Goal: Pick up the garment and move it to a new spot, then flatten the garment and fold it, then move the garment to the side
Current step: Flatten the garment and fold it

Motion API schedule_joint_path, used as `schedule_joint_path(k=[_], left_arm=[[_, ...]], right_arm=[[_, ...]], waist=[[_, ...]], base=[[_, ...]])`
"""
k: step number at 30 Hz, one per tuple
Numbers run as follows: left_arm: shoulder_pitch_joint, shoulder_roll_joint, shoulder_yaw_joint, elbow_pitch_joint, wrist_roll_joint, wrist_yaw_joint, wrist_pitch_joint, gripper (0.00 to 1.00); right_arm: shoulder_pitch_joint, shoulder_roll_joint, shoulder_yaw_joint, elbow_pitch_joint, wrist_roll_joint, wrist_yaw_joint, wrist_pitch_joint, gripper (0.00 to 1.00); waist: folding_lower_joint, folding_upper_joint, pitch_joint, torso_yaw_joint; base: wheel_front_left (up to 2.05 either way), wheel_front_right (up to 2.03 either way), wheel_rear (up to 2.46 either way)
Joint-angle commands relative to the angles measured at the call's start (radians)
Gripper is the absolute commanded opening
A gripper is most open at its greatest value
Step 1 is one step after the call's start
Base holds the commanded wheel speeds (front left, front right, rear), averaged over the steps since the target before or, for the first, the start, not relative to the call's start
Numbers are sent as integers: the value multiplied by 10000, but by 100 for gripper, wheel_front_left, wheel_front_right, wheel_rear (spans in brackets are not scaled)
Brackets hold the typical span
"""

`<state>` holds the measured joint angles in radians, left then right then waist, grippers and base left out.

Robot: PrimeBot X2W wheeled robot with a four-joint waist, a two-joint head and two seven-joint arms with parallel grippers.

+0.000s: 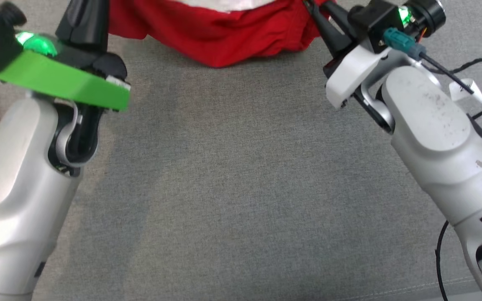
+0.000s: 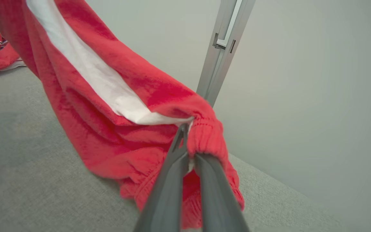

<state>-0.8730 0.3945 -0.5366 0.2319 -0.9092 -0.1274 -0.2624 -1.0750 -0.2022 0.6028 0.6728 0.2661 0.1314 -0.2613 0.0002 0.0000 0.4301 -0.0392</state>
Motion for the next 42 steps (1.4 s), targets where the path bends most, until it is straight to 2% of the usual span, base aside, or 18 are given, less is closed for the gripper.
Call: schedule_joint_path(k=[1,4,10,16,24,27,33,38,42], left_arm=[[515,68,172,-300,190,-50,-33,0],[1457,141,510,-930,514,-50,-34,0],[3684,-198,1656,-2218,1096,-51,-33,0],[6122,-294,2123,-3394,1550,-50,-22,0],[9137,-299,2677,-5073,1876,-50,-23,0],[9924,-196,2660,-5516,1985,91,-23,0],[10128,-80,2552,-5368,1862,177,205,0],[9103,-106,2194,-4220,1701,40,311,0],[7613,-42,1800,-2968,1706,-30,265,0]], right_arm=[[405,-92,103,-374,47,-12,-38,0],[1255,-268,160,-1212,135,-12,-44,0],[3283,-476,38,-2624,365,-12,-47,0],[5404,-646,-106,-3790,670,-12,3,0],[8151,-1072,-867,-6077,596,-12,827,0],[9122,-1174,-1323,-7080,468,-12,1373,0],[10002,-1006,-1856,-7926,598,-12,2238,0],[9597,-828,-1826,-7408,961,-14,2432,0],[8887,-801,-1669,-6715,1092,-12,2355,0]], waist=[[-2,0,-123,-14],[-2,0,-409,-61],[-2,0,-1465,-169],[-2,0,-2683,-282],[-2,0,-3679,-443],[-2,0,-3823,-479],[-2,0,-3808,-558],[-2,0,-3452,-618],[-2,0,-2923,-664]], base=[[0,0,0],[0,0,0],[0,0,0],[0,0,0],[0,0,0],[0,0,0],[0,0,0],[0,0,0],[0,0,0]])
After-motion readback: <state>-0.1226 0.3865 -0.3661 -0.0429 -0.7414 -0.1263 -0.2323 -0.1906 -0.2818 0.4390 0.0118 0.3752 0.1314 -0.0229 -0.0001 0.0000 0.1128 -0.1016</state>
